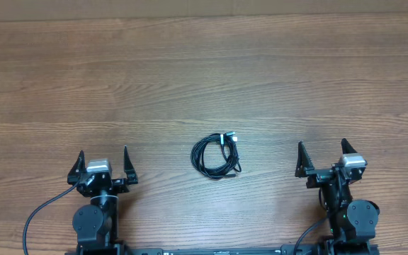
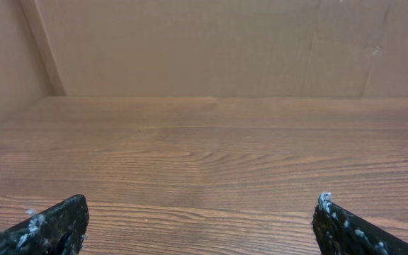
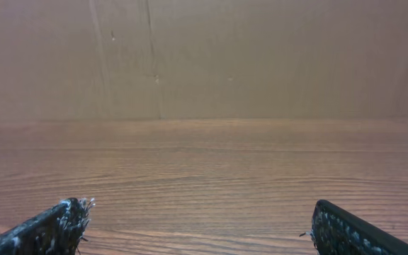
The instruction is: Untangle cables
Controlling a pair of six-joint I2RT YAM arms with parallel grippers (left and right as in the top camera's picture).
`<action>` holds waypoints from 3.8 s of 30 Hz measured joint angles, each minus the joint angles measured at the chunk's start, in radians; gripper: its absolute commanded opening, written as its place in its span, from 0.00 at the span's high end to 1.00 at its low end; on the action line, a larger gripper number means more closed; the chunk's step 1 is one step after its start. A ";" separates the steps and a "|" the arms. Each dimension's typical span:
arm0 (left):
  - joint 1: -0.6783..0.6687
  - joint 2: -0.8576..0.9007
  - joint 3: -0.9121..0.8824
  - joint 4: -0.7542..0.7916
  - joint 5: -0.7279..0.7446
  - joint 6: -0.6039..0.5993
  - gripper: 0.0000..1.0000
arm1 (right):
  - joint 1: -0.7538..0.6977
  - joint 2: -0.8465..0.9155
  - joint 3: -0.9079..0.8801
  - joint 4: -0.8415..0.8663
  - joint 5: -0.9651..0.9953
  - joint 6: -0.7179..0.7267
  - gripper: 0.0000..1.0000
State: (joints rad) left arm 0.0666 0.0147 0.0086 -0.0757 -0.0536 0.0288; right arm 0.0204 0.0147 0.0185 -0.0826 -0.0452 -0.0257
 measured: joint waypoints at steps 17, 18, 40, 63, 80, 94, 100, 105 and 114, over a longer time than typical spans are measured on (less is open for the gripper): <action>0.000 0.000 0.000 0.000 0.000 0.000 0.00 | 0.000 0.000 0.000 0.000 0.000 0.000 0.00; 0.000 0.000 0.000 0.000 0.000 0.000 0.00 | 0.000 0.000 0.000 0.000 0.000 0.000 0.00; 0.000 0.000 0.000 0.000 0.000 0.000 0.00 | 0.000 0.000 0.000 0.000 0.000 0.000 0.00; 0.000 0.000 0.000 0.000 0.000 0.000 0.00 | 0.000 0.000 0.000 -0.001 0.000 0.000 0.00; 0.000 0.000 0.000 0.035 0.024 0.000 0.01 | 0.000 0.000 0.000 0.017 -0.002 0.009 0.00; 0.000 0.000 0.289 -0.159 0.317 -0.057 0.01 | 0.000 0.000 0.340 -0.309 -0.203 0.043 0.00; 0.000 0.003 0.611 -0.492 0.333 -0.093 0.00 | 0.000 0.017 0.647 -0.598 -0.176 0.077 0.00; 0.000 0.066 0.845 -0.745 0.328 -0.132 0.01 | 0.000 0.078 0.868 -0.784 -0.150 0.194 0.00; 0.000 0.350 1.041 -0.898 0.526 -0.143 0.00 | 0.000 0.246 1.145 -1.004 -0.354 0.324 0.00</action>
State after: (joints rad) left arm 0.0662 0.3645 1.0500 -0.9741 0.4725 -0.1143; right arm 0.0204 0.2604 1.1637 -1.0866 -0.3996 0.2985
